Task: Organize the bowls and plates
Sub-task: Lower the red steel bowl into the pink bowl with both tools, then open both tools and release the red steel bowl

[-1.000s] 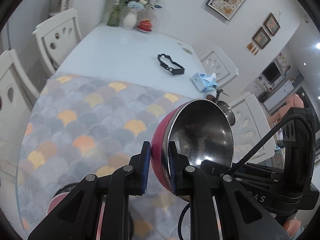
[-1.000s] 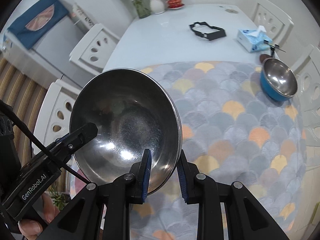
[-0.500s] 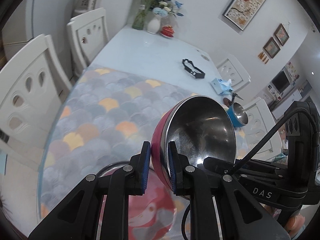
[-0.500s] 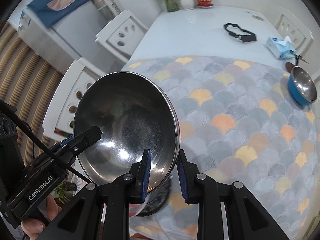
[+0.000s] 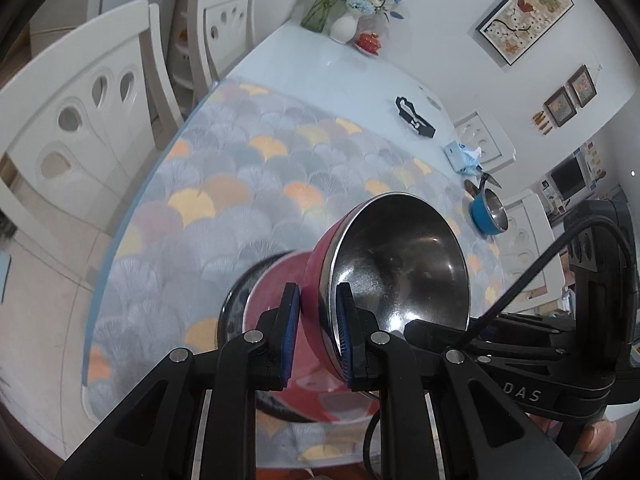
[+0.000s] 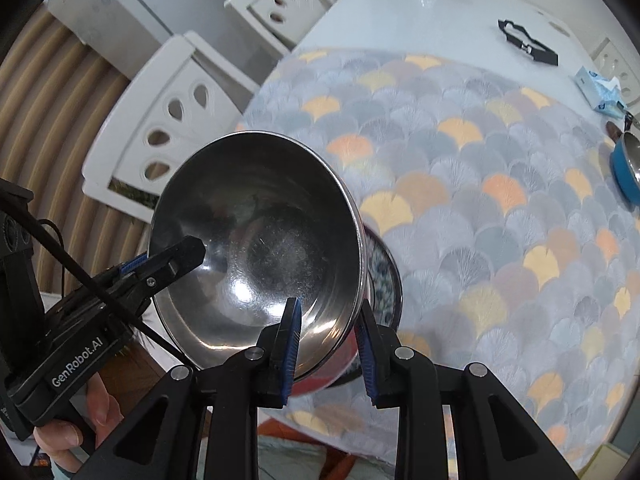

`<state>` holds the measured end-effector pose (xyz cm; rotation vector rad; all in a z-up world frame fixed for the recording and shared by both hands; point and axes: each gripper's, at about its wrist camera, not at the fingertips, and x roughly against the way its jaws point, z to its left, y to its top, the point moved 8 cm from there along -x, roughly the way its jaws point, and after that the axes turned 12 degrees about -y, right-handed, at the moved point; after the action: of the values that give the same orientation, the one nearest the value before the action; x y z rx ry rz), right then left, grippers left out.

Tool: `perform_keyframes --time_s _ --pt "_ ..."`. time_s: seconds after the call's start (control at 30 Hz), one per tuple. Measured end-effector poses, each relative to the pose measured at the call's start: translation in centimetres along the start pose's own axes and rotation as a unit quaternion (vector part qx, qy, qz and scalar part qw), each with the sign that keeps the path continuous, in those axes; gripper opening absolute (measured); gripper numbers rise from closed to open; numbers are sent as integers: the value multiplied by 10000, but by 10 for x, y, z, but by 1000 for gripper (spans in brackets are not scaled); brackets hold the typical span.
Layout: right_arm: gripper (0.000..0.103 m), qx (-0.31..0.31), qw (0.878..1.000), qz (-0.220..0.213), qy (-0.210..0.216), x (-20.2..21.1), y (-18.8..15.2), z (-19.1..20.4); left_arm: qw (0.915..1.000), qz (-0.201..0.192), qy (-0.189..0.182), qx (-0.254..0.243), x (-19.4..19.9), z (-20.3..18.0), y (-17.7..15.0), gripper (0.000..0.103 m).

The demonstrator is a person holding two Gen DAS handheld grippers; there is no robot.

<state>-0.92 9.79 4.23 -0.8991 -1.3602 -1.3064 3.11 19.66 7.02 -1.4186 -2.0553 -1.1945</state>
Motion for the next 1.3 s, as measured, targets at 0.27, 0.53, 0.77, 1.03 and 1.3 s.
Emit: perform_keyframes --time_s 0.27,0.53,0.77,1.03,1.3 --pt "27 102 9990 371 -238 -20 -18 -1 9998 200 19 -63 -6 3 -20 14" --pt "28 200 9981 409 -424 -26 -24 3 9996 264 89 -28 -8 10 -28 19" --pt "30 209 9983 353 -420 -26 -24 4 9996 242 154 -42 -7 17 -30 21" --pt "30 103 9992 319 -219 -24 -24 2 9989 85 391 259 6 45 -29 21" --pt "30 112 9995 264 -152 -21 -24 1 9986 90 465 243 0 52 -24 21"
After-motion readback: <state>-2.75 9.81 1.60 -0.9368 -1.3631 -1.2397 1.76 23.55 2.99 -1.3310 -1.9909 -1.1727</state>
